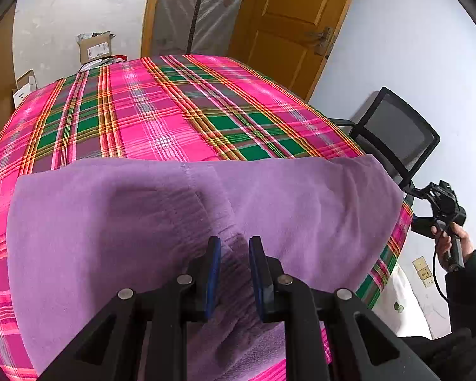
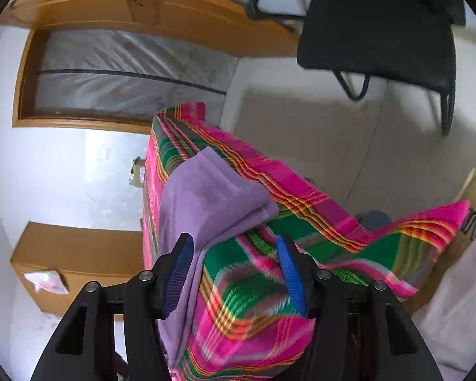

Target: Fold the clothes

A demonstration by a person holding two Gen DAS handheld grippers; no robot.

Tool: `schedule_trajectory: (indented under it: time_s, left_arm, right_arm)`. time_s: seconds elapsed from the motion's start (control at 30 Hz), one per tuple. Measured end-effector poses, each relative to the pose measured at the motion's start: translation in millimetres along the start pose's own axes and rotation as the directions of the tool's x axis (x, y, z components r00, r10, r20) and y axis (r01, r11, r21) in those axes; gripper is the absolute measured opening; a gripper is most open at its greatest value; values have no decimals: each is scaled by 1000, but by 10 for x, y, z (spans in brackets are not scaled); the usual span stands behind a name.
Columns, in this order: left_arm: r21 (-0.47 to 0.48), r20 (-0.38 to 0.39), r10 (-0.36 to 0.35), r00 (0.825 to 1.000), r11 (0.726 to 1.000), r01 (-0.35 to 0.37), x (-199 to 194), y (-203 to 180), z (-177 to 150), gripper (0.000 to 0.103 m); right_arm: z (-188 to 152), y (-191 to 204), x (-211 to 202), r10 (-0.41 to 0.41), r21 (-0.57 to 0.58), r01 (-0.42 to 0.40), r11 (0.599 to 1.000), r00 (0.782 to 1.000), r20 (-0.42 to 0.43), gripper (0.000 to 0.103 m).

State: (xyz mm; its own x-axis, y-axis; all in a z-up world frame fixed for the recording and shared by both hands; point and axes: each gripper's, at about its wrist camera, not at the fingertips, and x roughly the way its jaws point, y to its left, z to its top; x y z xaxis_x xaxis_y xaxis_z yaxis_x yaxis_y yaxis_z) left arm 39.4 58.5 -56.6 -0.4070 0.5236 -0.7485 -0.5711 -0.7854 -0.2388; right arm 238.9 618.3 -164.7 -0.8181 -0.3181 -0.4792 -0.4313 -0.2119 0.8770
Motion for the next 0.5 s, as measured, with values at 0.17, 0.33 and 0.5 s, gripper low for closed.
schedule_trajectory:
  time_s: [0.17,0.33,0.5]
  left_arm:
    - [-18,7,-5,1000,1000,5,0,13,-17,18]
    - [-44,15,-17,1000,999,17,17,52,-19,18]
    - [-44,22,-12,1000,999,13,0,45,-31,18]
  right_arm:
    - [186,-44,204,67,48,-66,997,998,-23,58]
    - [279,-27,400,97,77,-95,993,995,-26,58]
    - [302,117,320,83,14,-84,996,995,56,41]
